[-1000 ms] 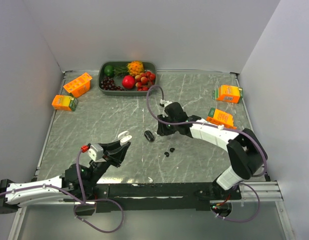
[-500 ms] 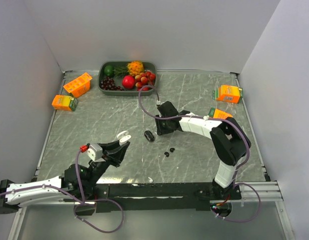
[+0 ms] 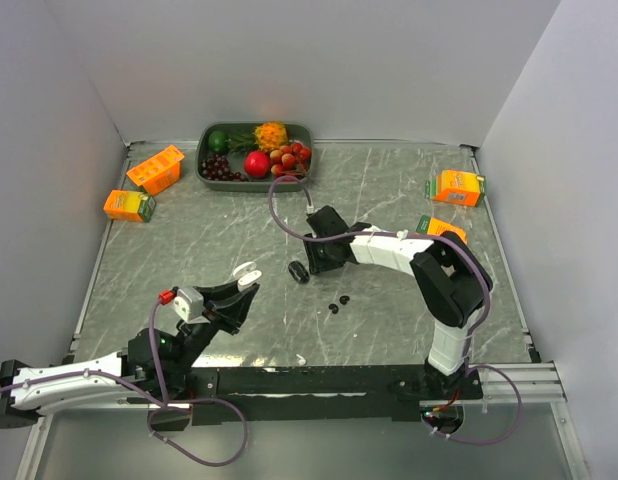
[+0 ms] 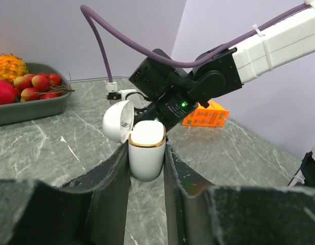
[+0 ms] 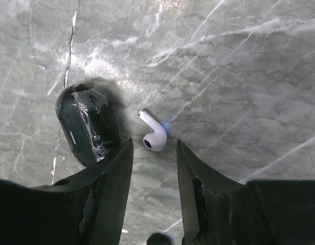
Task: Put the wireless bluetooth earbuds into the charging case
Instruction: Pick up the earbud from the center of the board.
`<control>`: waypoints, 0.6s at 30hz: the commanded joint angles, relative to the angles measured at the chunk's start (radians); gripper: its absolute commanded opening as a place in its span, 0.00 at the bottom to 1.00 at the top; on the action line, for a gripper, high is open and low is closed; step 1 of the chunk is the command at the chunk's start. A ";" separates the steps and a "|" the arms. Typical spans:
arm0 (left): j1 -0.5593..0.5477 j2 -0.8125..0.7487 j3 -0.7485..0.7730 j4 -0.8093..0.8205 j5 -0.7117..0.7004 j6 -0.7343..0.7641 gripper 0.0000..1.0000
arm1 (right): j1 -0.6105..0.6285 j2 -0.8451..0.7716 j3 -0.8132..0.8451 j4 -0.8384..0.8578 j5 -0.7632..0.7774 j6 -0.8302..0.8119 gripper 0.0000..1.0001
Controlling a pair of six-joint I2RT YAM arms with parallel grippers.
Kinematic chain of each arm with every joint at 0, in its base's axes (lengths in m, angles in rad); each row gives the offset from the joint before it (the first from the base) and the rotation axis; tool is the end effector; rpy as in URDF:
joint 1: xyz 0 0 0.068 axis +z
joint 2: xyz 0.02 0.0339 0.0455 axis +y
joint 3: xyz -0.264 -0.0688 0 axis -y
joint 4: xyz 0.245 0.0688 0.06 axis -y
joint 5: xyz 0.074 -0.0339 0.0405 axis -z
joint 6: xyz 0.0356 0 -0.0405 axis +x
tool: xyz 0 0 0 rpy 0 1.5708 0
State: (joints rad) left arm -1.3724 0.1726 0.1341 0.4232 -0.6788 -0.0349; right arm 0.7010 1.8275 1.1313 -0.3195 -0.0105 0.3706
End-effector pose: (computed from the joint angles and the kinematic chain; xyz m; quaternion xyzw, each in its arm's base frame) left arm 0.0419 -0.0949 0.2475 0.1101 0.5847 -0.3640 0.7166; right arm 0.2835 0.2397 0.1646 -0.1596 0.9484 0.1442 0.2330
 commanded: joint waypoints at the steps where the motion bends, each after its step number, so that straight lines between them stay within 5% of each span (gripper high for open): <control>1: -0.005 -0.010 0.010 0.015 -0.005 -0.007 0.01 | 0.003 0.028 0.070 -0.019 0.041 0.008 0.48; 5: -0.004 -0.002 0.018 0.011 -0.004 -0.005 0.01 | 0.003 0.052 0.077 -0.027 0.057 0.001 0.45; 18: -0.004 -0.002 0.013 0.025 0.007 0.000 0.01 | 0.003 -0.046 -0.042 0.020 0.067 -0.102 0.07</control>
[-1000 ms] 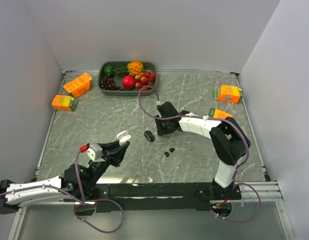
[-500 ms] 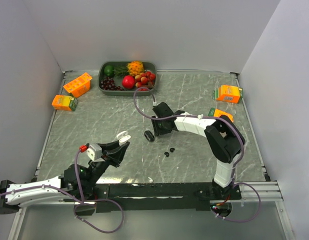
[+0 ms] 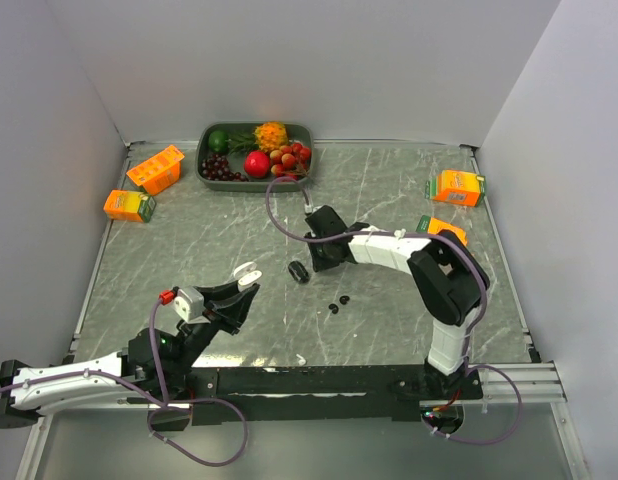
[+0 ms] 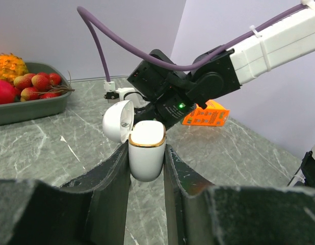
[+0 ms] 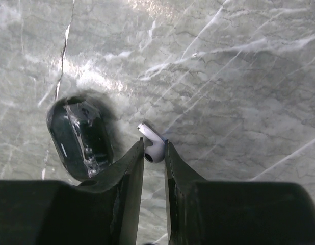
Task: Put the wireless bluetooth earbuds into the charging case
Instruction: Pick up the earbud from the center of the board.
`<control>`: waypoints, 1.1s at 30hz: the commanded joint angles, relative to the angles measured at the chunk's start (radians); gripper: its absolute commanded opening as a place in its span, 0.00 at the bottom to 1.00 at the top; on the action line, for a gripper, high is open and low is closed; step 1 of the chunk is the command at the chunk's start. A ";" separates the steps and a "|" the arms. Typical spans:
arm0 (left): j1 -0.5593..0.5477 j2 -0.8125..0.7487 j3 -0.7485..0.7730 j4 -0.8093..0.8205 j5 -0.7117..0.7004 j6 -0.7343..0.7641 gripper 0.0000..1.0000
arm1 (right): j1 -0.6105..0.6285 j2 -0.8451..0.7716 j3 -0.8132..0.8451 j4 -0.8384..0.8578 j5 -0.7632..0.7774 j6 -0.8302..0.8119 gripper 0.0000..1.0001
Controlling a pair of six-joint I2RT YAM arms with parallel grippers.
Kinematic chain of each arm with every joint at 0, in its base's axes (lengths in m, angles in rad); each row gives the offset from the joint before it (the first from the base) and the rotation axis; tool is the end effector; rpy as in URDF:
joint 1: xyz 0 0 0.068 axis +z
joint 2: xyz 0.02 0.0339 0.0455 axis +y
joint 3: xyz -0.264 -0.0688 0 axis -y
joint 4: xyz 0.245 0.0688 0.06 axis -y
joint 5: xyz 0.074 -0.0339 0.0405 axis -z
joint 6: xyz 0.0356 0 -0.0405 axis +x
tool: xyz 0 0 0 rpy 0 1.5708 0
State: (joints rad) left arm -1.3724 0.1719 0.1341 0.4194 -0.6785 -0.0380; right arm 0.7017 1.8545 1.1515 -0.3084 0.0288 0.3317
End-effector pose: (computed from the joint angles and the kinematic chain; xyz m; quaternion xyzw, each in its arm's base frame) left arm 0.0419 -0.0950 0.2472 0.1103 0.5855 -0.3644 0.7157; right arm 0.2892 0.2431 0.1614 -0.1729 0.9454 0.1243 0.2468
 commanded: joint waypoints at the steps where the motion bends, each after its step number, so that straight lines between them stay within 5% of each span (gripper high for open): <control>1: -0.005 0.008 0.015 0.033 0.008 0.004 0.01 | 0.004 -0.110 -0.075 0.031 0.029 -0.083 0.05; 12: -0.005 0.020 0.038 0.015 0.040 0.020 0.01 | 0.031 -0.345 -0.288 0.250 -0.020 -0.491 0.01; 17: -0.005 -0.009 0.035 0.007 0.043 0.016 0.01 | 0.065 -0.244 -0.138 0.095 -0.024 -0.638 0.00; 28: -0.004 -0.017 0.019 0.041 0.056 0.027 0.01 | 0.087 -0.176 -0.124 0.098 -0.187 -0.698 0.01; 33: -0.005 -0.029 0.021 0.044 0.056 0.027 0.01 | 0.120 -0.294 -0.228 0.201 -0.263 -0.685 0.01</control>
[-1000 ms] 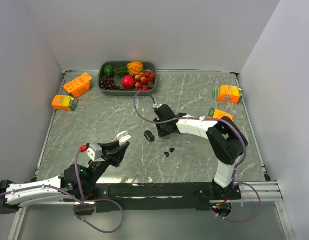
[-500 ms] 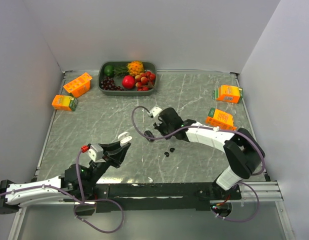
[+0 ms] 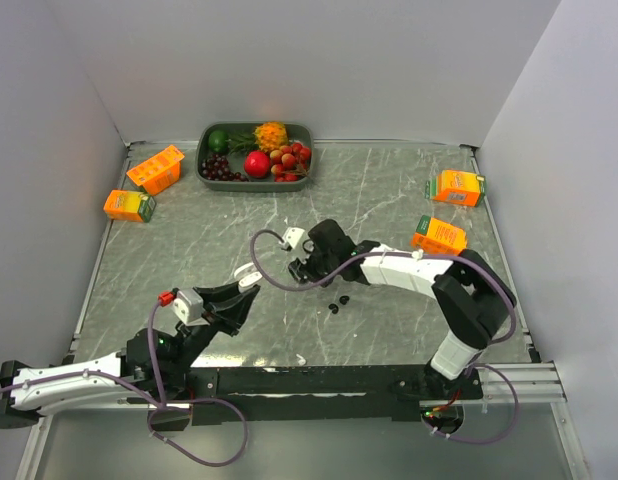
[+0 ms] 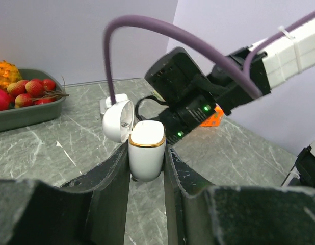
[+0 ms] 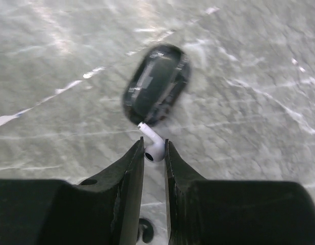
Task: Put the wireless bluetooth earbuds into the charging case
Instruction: Pick up the earbud from the center of the board.
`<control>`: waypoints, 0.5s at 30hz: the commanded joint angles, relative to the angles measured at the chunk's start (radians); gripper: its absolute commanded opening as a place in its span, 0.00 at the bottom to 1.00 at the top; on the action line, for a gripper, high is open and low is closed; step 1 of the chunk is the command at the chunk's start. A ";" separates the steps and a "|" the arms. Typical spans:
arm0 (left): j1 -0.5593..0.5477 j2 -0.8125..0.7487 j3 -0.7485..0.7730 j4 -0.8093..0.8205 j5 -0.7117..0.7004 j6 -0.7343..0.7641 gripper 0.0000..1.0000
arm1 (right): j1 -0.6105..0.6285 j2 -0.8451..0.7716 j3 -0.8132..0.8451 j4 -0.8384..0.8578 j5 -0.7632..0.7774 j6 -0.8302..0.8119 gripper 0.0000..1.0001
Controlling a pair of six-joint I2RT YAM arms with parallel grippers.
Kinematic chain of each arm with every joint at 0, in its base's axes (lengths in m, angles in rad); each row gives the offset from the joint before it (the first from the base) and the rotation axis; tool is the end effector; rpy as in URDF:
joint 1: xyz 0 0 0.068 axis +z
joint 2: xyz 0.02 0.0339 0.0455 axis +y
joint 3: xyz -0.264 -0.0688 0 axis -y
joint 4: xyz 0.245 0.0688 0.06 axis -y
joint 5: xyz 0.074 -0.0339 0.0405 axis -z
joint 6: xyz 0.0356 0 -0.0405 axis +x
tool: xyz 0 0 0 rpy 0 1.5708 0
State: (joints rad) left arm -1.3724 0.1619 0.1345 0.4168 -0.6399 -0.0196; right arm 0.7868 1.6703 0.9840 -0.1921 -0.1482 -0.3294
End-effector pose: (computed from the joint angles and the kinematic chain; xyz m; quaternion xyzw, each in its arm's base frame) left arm 0.0407 -0.0947 0.2483 0.1272 0.5758 -0.3711 0.7173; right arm 0.2388 0.2469 0.1833 -0.5181 0.7824 0.1445 0.3138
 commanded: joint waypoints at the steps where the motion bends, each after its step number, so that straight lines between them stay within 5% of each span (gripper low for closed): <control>1: -0.005 -0.022 0.019 0.050 0.014 0.009 0.01 | 0.045 -0.130 -0.105 0.106 -0.090 -0.028 0.00; 9: -0.005 -0.047 0.002 0.080 -0.096 -0.017 0.01 | 0.117 -0.204 -0.252 0.187 -0.116 -0.048 0.00; 15: -0.004 -0.039 0.007 0.113 -0.440 -0.072 0.01 | 0.161 -0.185 -0.301 0.276 -0.139 -0.077 0.00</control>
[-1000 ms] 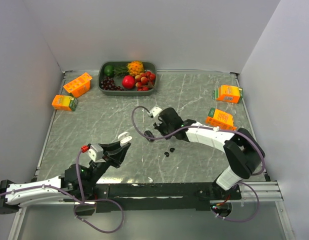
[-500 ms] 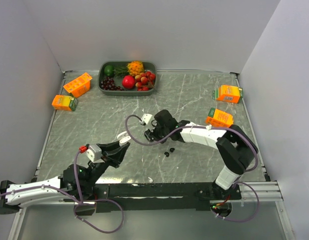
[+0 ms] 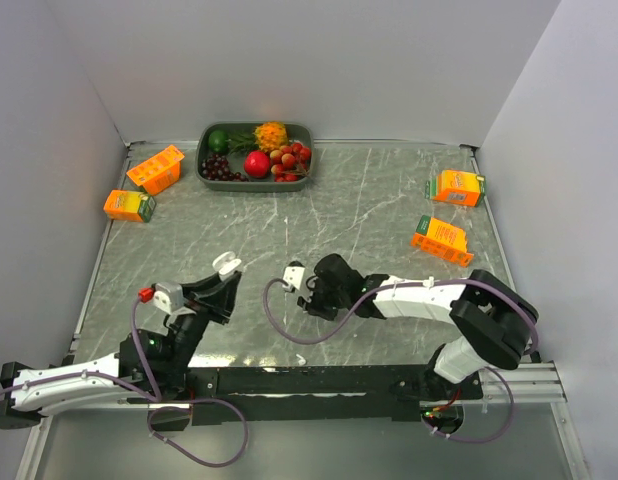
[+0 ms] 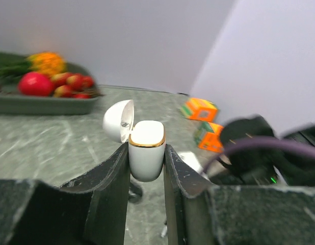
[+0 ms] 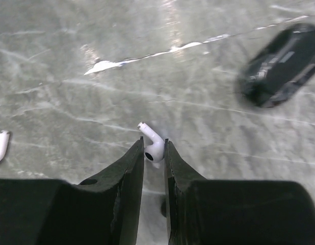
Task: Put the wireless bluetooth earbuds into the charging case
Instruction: Pick up the earbud from the center of the board.
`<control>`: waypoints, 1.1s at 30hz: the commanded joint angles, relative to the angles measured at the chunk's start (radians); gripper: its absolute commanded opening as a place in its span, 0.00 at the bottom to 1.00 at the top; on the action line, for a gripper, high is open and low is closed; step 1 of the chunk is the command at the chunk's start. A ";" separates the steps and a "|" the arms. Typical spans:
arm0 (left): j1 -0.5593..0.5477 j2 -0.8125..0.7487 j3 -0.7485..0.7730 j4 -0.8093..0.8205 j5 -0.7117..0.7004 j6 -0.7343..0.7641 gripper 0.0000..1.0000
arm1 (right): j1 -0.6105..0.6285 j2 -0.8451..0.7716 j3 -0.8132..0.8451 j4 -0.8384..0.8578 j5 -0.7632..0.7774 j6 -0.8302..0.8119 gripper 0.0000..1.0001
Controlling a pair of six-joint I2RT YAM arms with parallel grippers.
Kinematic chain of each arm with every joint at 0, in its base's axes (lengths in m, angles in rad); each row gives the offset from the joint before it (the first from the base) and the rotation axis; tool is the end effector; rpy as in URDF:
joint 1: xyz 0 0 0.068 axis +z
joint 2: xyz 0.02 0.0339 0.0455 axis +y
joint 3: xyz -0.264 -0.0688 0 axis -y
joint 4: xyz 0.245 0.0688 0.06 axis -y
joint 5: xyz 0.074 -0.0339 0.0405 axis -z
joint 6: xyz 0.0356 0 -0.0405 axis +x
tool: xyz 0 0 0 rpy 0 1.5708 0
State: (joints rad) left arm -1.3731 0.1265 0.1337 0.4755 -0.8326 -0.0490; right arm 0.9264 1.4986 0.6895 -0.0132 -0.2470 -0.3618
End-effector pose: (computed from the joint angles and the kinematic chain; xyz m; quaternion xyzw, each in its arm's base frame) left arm 0.0434 -0.0825 0.2540 0.0181 0.5861 -0.3521 0.7295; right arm 0.1656 0.2349 0.1614 -0.5907 0.7116 0.2112 0.3165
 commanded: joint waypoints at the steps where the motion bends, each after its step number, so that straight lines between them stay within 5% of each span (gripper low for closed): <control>1: -0.003 -0.005 0.017 0.042 -0.278 -0.051 0.01 | 0.022 -0.006 -0.002 0.098 -0.034 -0.051 0.00; 4: -0.003 -0.010 0.046 -0.064 -0.402 -0.144 0.01 | 0.029 0.014 0.005 0.116 -0.008 -0.080 0.00; 8: -0.003 -0.008 0.110 -0.451 -0.537 -0.514 0.01 | 0.061 0.052 0.038 0.111 0.032 -0.118 0.00; 14: -0.003 0.028 0.124 -0.497 -0.510 -0.516 0.01 | 0.091 0.107 0.068 0.120 0.089 -0.155 0.06; 18: -0.003 0.030 0.113 -0.420 -0.491 -0.446 0.01 | 0.097 0.111 0.068 0.140 0.168 -0.137 0.33; 23: -0.001 0.021 0.112 -0.425 -0.481 -0.436 0.01 | 0.097 0.091 0.062 0.176 0.245 -0.109 0.50; 27: -0.003 0.015 0.112 -0.433 -0.476 -0.436 0.01 | 0.103 0.052 0.054 0.206 0.311 -0.106 0.85; 33: -0.003 0.015 0.119 -0.414 -0.474 -0.404 0.01 | 0.126 -0.105 0.071 0.234 0.403 -0.071 0.92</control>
State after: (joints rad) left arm -1.3731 0.1474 0.2214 0.0399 -1.3075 -0.4858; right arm 1.0309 1.5448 0.7219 0.1413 0.0734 -0.4679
